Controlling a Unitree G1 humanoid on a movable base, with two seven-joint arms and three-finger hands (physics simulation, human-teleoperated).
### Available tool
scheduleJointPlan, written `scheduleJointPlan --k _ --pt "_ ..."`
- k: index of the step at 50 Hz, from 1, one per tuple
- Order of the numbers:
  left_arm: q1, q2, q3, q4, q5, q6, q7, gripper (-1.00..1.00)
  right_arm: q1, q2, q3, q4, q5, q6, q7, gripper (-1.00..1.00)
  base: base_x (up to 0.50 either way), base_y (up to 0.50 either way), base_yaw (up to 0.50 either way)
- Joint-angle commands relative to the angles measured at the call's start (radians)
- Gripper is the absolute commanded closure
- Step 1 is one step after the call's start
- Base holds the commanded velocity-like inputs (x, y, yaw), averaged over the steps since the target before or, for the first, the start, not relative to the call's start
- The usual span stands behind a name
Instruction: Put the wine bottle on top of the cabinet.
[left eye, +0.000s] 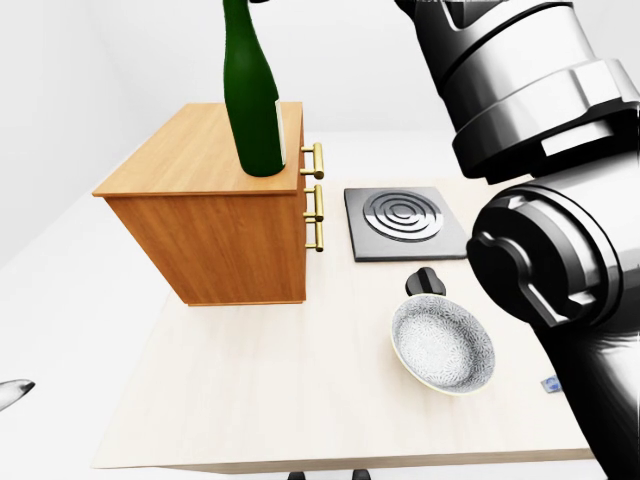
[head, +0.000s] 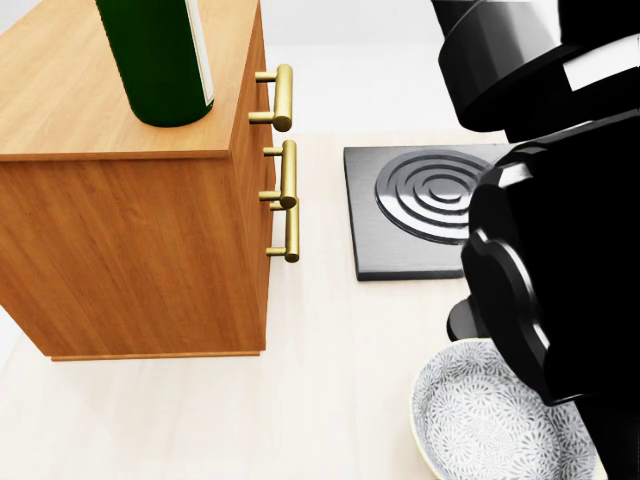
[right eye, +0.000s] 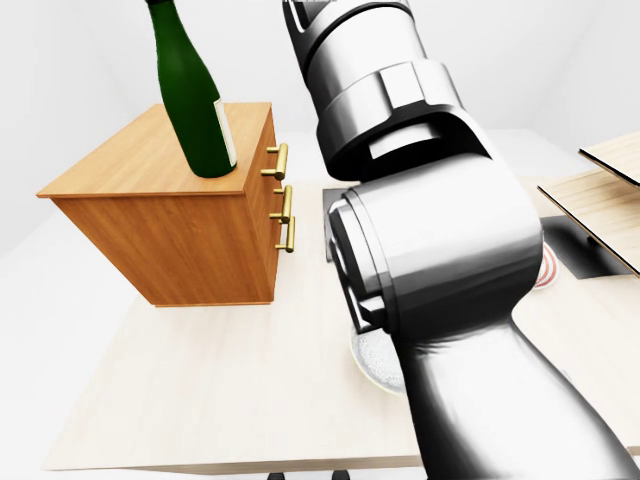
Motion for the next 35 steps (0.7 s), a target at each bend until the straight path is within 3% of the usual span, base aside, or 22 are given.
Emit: scheduleJointPlan --k 1,8,9,10,35 --pt "-0.004 0.012 0.015 -0.013 -0.023 0.000 0.012 -1.00 -0.062 -0.061 -0.018 0.001 0.003 0.000 -0.002 -1.00 0.00 0.00 0.00" --pt "-0.005 0.016 0.015 -0.018 -0.029 0.000 0.018 -1.00 -0.110 -0.096 -0.038 -0.001 0.025 0.000 -0.018 -1.00 0.00 0.00 0.00" --pt "-0.008 0.022 0.018 -0.021 -0.035 0.000 0.022 -1.00 -0.110 -0.158 -0.073 -0.009 0.050 0.000 -0.042 -1.00 0.00 0.00 0.00" --pt "-0.009 0.023 0.019 -0.023 -0.037 0.000 0.024 -1.00 -0.110 -0.164 -0.073 -0.004 0.055 0.000 -0.046 -1.00 0.00 0.00 0.00" --pt "-0.012 0.028 0.011 -0.030 -0.040 0.000 0.034 -1.00 -0.110 -0.231 -0.078 -0.011 0.129 0.000 -0.097 -1.00 0.00 0.00 0.00"
